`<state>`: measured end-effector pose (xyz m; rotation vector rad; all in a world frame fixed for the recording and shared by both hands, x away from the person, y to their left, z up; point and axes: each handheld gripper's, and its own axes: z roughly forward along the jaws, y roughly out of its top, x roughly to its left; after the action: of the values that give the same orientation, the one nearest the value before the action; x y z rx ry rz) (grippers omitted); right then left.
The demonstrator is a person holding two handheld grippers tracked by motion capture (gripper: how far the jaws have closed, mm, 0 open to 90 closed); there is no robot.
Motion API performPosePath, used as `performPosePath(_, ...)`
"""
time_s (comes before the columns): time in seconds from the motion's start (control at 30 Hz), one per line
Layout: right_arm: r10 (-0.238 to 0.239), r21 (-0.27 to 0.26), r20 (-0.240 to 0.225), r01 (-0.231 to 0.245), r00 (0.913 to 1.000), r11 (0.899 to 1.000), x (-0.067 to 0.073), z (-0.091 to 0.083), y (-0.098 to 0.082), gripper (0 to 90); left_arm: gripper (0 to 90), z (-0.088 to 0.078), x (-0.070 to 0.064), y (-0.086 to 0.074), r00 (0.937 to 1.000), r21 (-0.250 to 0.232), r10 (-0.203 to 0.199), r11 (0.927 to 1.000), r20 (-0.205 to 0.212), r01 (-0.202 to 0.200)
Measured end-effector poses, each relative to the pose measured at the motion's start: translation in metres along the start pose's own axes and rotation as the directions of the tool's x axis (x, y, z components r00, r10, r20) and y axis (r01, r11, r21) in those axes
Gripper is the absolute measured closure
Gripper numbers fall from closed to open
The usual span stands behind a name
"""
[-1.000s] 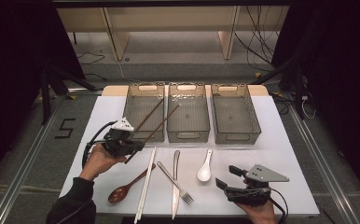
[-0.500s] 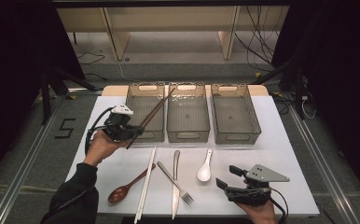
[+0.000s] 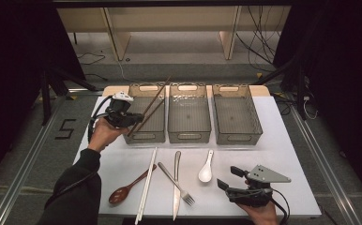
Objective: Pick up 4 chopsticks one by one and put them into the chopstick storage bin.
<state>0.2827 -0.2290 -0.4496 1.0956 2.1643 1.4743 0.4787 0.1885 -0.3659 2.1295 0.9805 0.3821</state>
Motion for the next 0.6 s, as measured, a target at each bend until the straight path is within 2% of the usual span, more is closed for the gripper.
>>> performPosePath(0.2,0.0,0.0,-0.001,0.0,1.0,1.0,0.0,0.0,0.0,30.1,83.5,0.006,0.01,0.008,0.9993,-0.003,-0.004,1.0,-0.036,0.004)
performPosePath(0.27,0.0,0.0,-0.002,0.0,1.0,1.0,0.0,0.0,0.0,30.1,83.5,0.009,0.013,0.011,0.9988,0.01,0.009,0.9999,-0.049,-0.009)
performPosePath(0.4,0.001,0.0,-0.002,-0.001,1.0,1.0,0.0,0.0,0.0,30.1,83.5,0.013,0.017,0.014,0.9978,0.013,0.011,0.9999,-0.066,-0.011)
performPosePath(0.6,0.002,0.0,-0.003,-0.002,1.0,1.0,0.0,0.0,0.0,30.1,83.4,0.019,0.025,0.012,0.9973,0.013,-0.015,0.9998,-0.072,0.016)
